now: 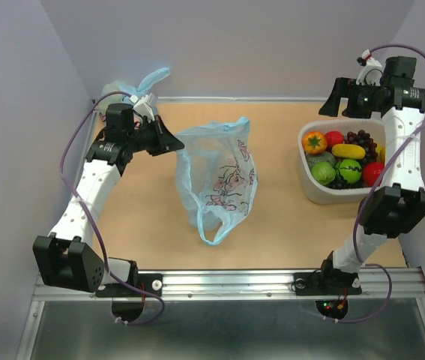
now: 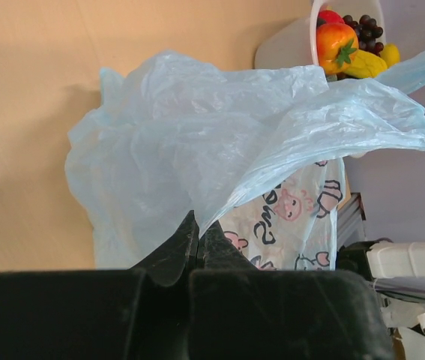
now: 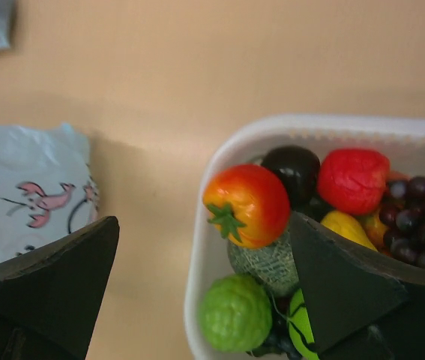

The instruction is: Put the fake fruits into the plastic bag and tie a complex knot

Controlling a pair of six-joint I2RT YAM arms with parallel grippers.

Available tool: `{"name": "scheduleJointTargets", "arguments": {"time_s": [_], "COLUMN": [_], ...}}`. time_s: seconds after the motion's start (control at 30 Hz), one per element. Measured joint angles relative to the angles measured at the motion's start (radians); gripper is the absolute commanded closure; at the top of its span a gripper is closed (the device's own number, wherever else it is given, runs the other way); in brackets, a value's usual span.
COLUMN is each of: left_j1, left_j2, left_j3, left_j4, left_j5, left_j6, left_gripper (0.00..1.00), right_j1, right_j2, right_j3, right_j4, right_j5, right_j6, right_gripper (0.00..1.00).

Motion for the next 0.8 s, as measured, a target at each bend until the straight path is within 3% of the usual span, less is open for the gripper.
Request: {"name": "scheduleJointTargets", "arguments": {"time_s": [0.33,0.8], "left_j1": [0.000,0.000], "left_j2": [0.000,0.000], "left_j3": [-0.028,-0.028], "left_j4": [0.039,0.046], "left_j5": [-0.001,-0.004], "left_j6": [-0.028,-0.027], "left_gripper": [1.00,1.00], "right_j1": [0.009,0.010], "right_j2": [0.132,0.145], "right_j3": [-0.065,-0.290], "right_j4": [-0.130,-0.068], "right_j5": [0.091,0.040], "right_j6": [-0.171,-0.195], "right_gripper": [0.00,0.02]}}
